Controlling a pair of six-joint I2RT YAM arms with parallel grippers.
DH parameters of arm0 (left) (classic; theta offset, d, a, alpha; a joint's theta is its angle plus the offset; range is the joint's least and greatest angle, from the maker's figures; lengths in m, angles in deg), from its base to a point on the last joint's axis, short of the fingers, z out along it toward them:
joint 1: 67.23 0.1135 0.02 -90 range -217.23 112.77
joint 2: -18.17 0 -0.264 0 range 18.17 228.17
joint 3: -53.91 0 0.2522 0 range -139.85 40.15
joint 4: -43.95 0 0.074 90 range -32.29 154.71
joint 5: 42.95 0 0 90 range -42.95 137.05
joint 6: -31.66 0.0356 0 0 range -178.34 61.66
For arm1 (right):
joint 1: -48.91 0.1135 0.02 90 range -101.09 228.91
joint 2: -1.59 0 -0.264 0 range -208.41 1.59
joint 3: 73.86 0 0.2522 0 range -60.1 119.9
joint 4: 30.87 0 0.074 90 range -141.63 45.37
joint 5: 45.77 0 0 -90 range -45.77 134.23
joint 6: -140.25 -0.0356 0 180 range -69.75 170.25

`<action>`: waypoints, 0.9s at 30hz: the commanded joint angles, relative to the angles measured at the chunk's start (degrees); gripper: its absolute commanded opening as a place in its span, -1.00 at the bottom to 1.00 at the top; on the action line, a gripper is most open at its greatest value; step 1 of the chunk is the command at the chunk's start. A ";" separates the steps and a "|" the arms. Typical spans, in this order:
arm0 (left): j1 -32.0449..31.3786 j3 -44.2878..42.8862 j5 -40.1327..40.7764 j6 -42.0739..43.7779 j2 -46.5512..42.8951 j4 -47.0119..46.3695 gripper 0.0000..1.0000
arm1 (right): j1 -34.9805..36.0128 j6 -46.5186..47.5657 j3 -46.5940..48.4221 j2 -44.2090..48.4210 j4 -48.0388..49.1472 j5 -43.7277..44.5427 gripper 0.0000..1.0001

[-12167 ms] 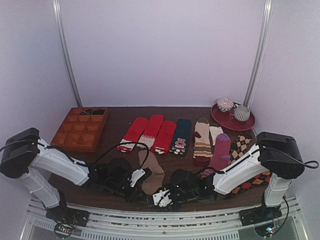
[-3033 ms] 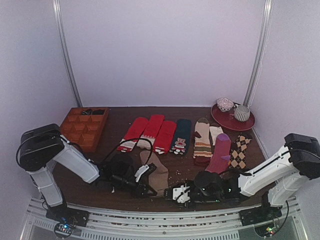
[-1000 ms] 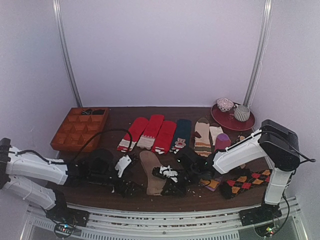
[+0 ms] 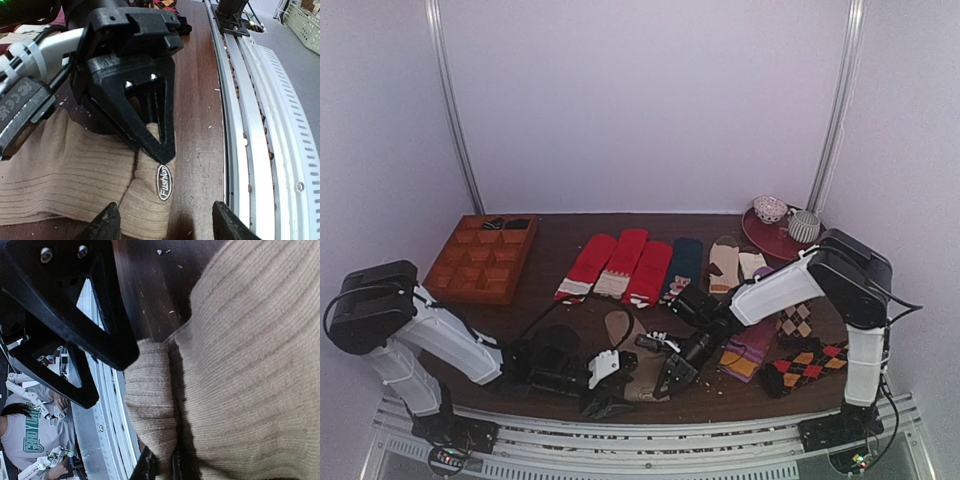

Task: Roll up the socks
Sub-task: Roll a pair of socks at the center of the board.

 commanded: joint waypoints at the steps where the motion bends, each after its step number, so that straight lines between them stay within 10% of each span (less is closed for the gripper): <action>1: -0.28 -0.62 -0.51 -1.21 3.66 -5.71 0.26 | -0.23 -1.03 -1.88 -4.15 -7.93 8.71 -0.89; 16: -0.23 -2.11 0.92 -2.22 9.02 -8.39 -0.12 | -0.27 -1.01 -2.84 -4.01 -7.62 8.73 -0.89; 22: -0.23 -1.87 0.20 -3.32 11.63 -8.88 -0.96 | -0.27 -1.25 -3.19 -3.98 -7.14 8.57 -0.89; 27: -0.23 -0.13 -0.11 -6.06 10.33 -8.57 -1.00 | -0.29 -1.99 -3.56 -3.12 -5.11 7.72 -0.79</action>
